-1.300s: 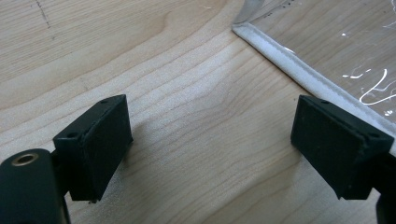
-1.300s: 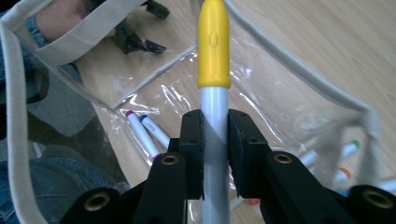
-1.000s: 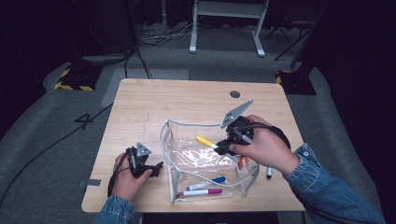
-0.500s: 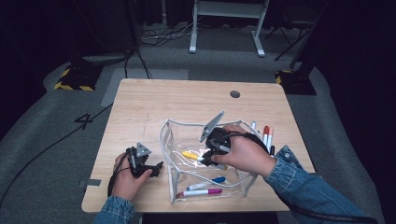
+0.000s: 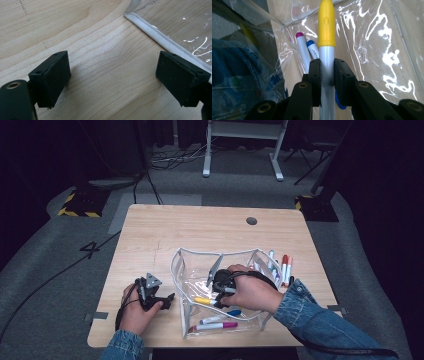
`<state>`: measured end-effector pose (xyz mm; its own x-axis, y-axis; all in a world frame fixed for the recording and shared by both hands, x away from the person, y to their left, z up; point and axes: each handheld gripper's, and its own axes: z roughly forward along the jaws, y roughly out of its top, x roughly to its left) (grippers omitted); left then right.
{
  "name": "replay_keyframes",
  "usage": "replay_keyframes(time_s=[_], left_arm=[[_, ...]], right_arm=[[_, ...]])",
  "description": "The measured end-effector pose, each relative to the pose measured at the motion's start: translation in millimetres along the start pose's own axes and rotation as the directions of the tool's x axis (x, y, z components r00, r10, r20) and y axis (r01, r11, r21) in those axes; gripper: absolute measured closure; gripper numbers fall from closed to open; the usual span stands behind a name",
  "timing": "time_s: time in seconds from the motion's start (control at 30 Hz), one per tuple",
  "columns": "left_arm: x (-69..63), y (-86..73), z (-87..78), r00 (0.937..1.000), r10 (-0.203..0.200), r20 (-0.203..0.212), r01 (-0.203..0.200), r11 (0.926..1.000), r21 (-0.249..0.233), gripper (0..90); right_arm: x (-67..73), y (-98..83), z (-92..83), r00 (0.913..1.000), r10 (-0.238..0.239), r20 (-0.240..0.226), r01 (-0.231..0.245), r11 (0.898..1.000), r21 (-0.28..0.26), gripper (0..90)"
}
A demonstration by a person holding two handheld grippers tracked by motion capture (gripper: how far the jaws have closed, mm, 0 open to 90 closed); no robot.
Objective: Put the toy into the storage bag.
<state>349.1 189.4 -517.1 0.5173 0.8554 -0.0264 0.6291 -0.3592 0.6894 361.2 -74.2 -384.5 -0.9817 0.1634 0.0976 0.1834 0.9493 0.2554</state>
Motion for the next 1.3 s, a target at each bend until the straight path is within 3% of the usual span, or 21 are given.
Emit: replay_keyframes(time_s=[0.33, 0.5, 0.73, 0.87, 1.07, 1.3], left_arm=[[-0.2, -0.1, 0.2, 1.0, -0.001, -0.001, 0.001, 1.0, -0.004, 12.7], [0.0, 0.0, 0.0, 1.0, 0.0, 0.0, 0.0, 1.0, 0.0, 12.7], [0.0, 0.0, 0.0, 1.0, 0.0, 0.0, 0.0, 1.0, 0.0, 12.7], [-0.1, 0.0, 0.1, 1.0, -0.001, 0.0, 0.001, 1.0, -0.001, 12.7], [-0.2, -0.1, 0.2, 1.0, -0.002, -0.001, 0.002, 1.0, -0.004, 12.7], [-0.2, -0.1, 0.2, 1.0, -0.002, -0.001, 0.002, 1.0, -0.004, 12.7]], right_arm=[[2.0, -2.4, 13.1, 0.999, -0.046, -0.003, 0.046, 0.997, 0.068, 76.1], [1.7, -2.8, 9.1, 0.9993, -0.035, 0.014, 0.035, 0.999, -0.003, 62.8], [1.7, -4.7, -12.7, 0.9987, 0.001, 0.052, 0.006, 0.991, -0.131, 59.6], [0.5, -8.7, -33.0, 0.9966, 0.038, 0.073, -0.021, 0.974, -0.224, 58.4], [-3.7, -22.8, -67.4, 0.9907, 0.085, 0.106, -0.041, 0.931, -0.362, 58.3], [-9.8, -49.1, -101.0, 0.9771, 0.173, 0.124, -0.102, 0.892, -0.44, 57.4]])
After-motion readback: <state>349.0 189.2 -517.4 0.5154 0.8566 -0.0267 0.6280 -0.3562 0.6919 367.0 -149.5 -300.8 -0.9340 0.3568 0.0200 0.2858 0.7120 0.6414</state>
